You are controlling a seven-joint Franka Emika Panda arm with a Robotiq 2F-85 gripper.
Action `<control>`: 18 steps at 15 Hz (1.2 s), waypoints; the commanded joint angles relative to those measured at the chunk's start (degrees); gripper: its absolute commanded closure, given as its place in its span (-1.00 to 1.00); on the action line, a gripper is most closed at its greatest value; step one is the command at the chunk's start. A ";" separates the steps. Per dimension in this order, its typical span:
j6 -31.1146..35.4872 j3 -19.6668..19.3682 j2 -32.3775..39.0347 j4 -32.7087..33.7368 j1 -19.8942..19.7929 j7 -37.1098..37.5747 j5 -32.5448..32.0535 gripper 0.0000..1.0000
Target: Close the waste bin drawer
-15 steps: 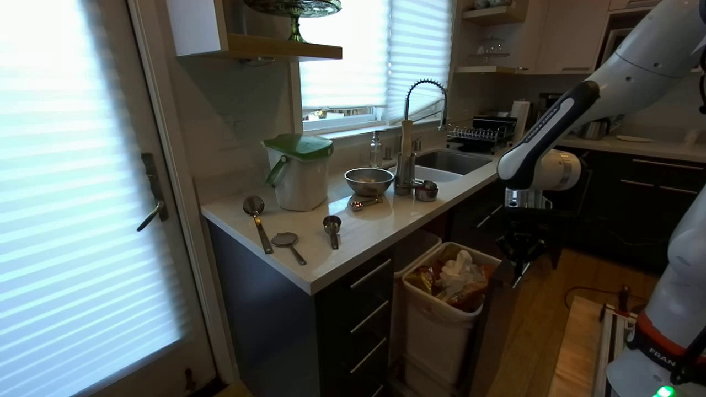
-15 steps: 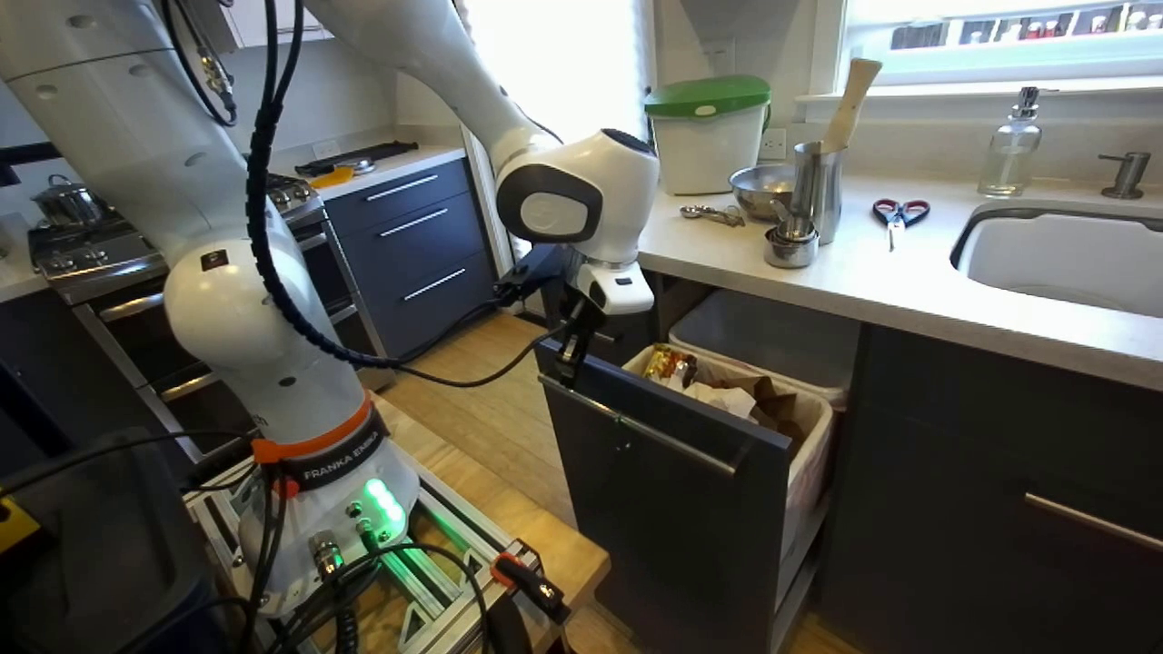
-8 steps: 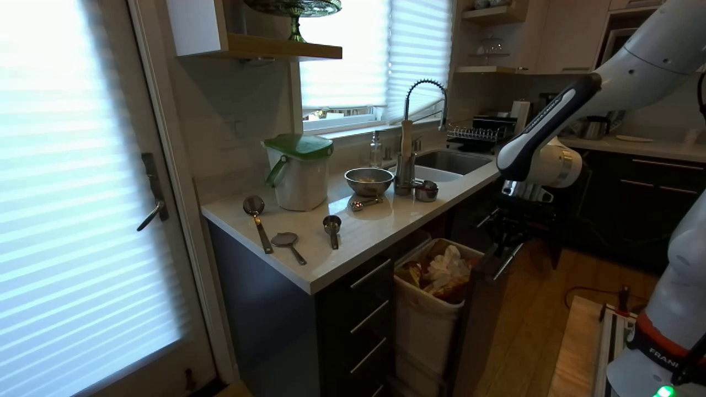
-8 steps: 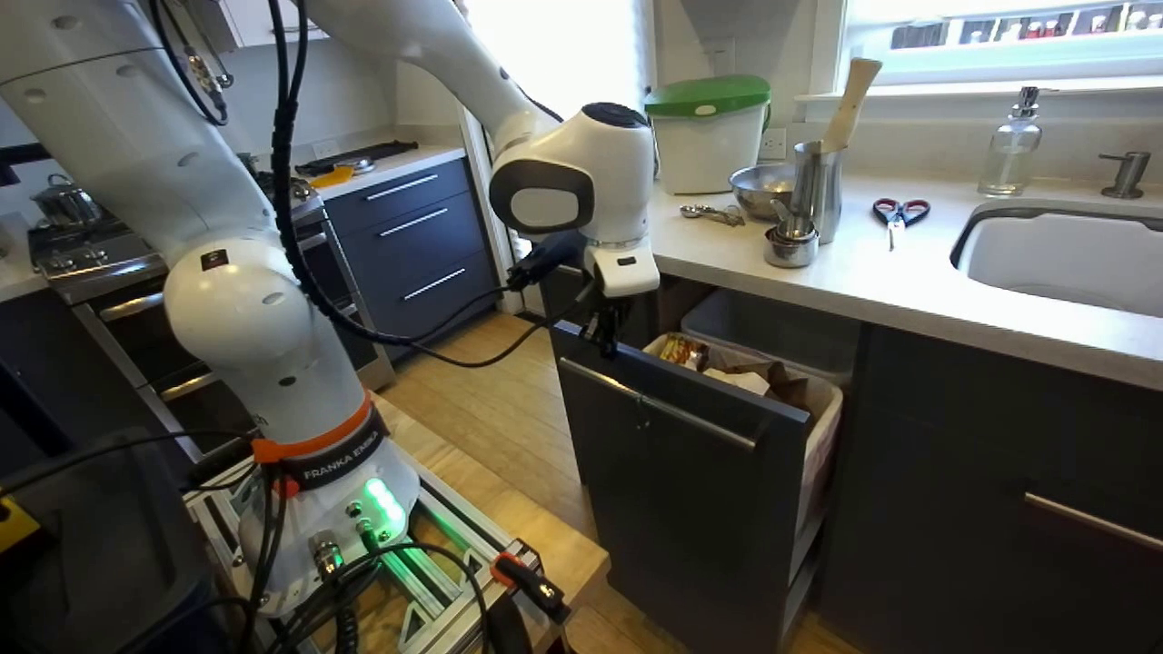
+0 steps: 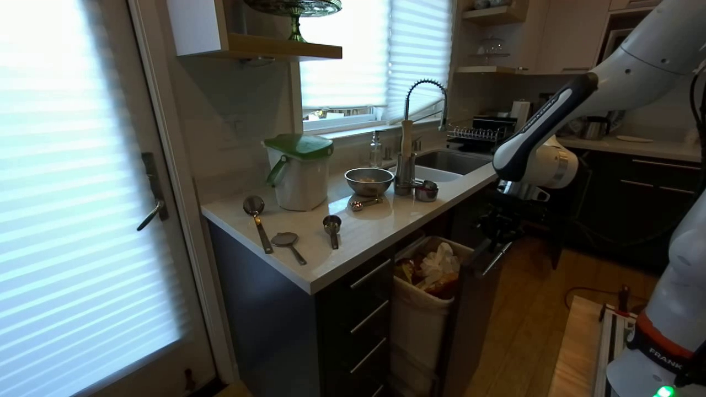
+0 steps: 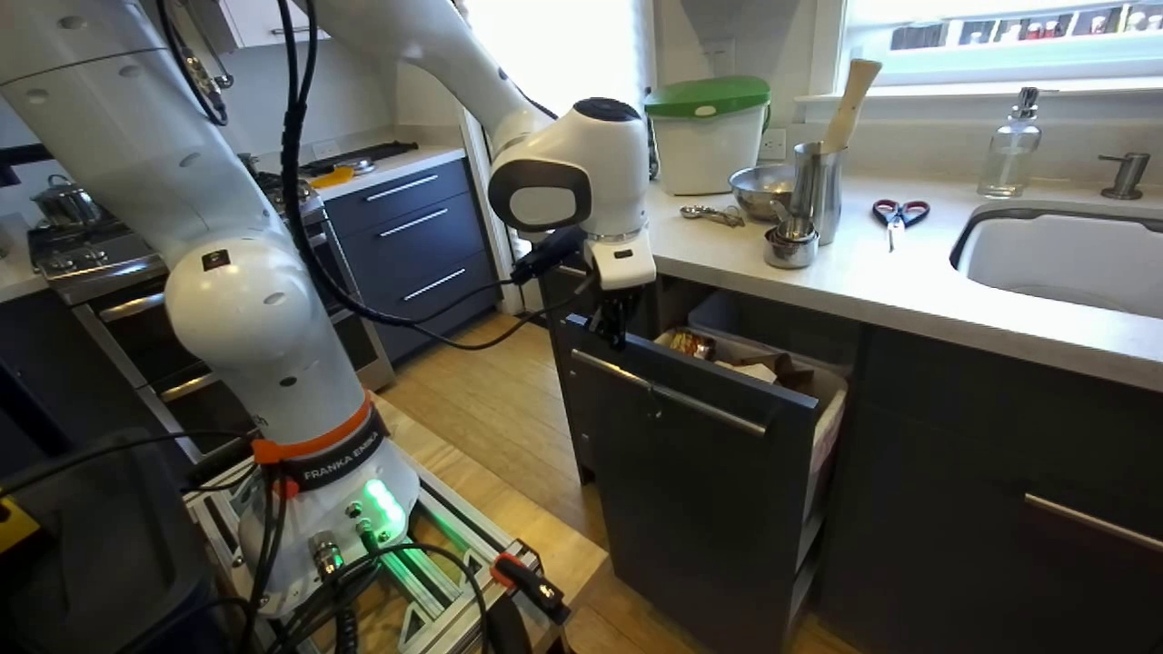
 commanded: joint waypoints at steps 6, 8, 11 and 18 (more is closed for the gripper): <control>0.39 0.76 1.24 1.27 1.23 0.29 1.29 1.00; 0.98 1.56 2.32 2.55 2.57 0.49 3.06 1.00; 1.17 2.31 4.16 3.83 3.54 1.25 3.94 1.00; 9.68 3.76 10.18 7.66 5.95 6.19 11.01 1.00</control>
